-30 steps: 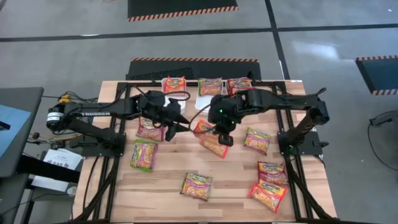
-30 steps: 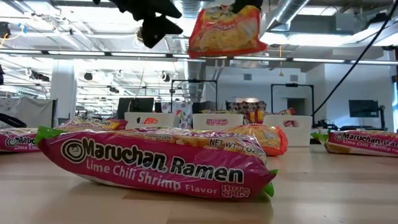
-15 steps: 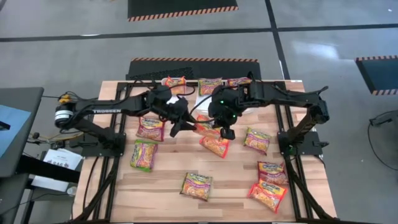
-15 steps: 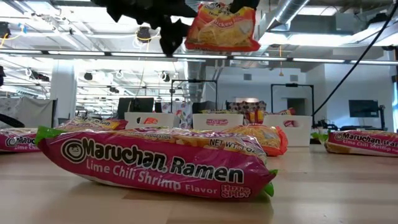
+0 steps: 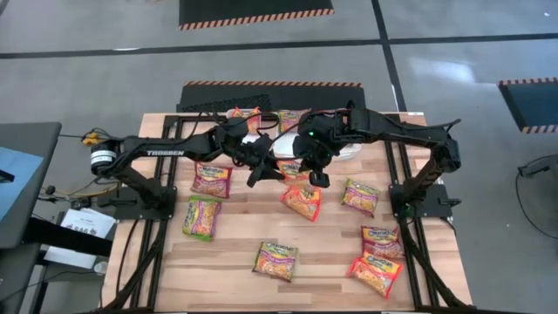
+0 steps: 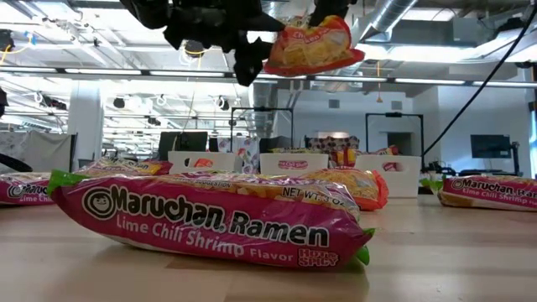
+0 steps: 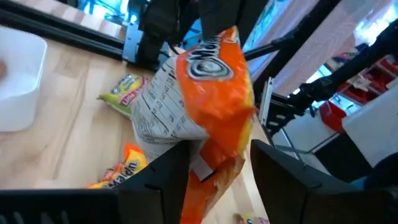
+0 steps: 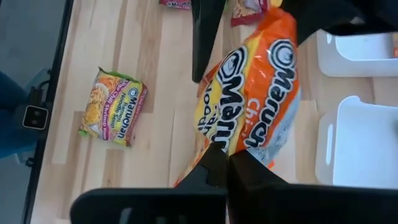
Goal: Sort Maruchan noodles
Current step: Put the orange noodle pack into the left white bin
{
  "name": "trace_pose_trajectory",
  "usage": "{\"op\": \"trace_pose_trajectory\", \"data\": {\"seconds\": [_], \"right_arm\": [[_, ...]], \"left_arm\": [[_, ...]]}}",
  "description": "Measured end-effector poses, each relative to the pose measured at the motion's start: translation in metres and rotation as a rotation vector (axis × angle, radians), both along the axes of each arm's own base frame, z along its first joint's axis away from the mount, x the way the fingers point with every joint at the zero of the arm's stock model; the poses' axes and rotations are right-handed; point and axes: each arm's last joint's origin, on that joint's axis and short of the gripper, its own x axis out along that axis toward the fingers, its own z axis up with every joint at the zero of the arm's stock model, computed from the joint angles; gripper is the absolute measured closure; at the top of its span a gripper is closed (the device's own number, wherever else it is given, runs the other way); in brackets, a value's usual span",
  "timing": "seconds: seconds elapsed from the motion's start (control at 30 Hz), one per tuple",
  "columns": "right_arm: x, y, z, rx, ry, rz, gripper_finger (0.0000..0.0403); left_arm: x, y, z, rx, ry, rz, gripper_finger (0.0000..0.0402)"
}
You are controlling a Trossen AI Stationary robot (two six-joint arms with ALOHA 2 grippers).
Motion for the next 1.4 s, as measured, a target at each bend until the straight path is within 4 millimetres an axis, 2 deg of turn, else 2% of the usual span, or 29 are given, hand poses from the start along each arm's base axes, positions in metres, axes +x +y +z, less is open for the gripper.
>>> {"op": "trace_pose_trajectory", "data": {"seconds": [0.23,0.33,0.53,0.63,0.73,0.93,1.13,1.27,1.4], "right_arm": [[0.001,0.0,0.001,0.004,-0.012,-0.006,0.0397],[0.001,0.001,0.0,0.008,-0.006,-0.008,0.0397],[0.0,0.0,0.0,0.008,0.003,-0.007,0.0397],[0.0,-0.001,0.0,0.009,0.005,-0.01,0.0391],[-0.001,-0.002,0.0,0.003,0.006,-0.004,0.037],[-0.002,-0.004,-0.001,-0.009,0.022,-0.02,0.0298],[-0.009,-0.009,0.005,-0.024,0.014,-0.046,0.0229],[-0.02,-0.018,0.012,-0.025,0.003,-0.087,0.0202],[-0.032,-0.03,0.02,-0.028,-0.015,-0.135,0.0192]], "left_arm": [[0.007,0.005,-0.004,0.02,-0.012,0.106,0.0255],[0.008,0.005,-0.003,0.033,-0.033,0.105,0.0287],[0.01,0.005,-0.002,0.036,-0.053,0.097,0.0383],[0.01,0.006,-0.002,0.046,-0.061,0.101,0.0394],[0.01,0.006,-0.001,0.046,-0.068,0.1,0.0398],[0.008,0.01,-0.001,0.036,-0.062,0.108,0.0401],[0.004,0.023,-0.002,0.017,-0.053,0.123,0.0401],[-0.001,0.035,-0.005,0.003,-0.018,0.158,0.0401],[-0.01,0.052,-0.005,0.009,0.006,0.212,0.0401]]}}
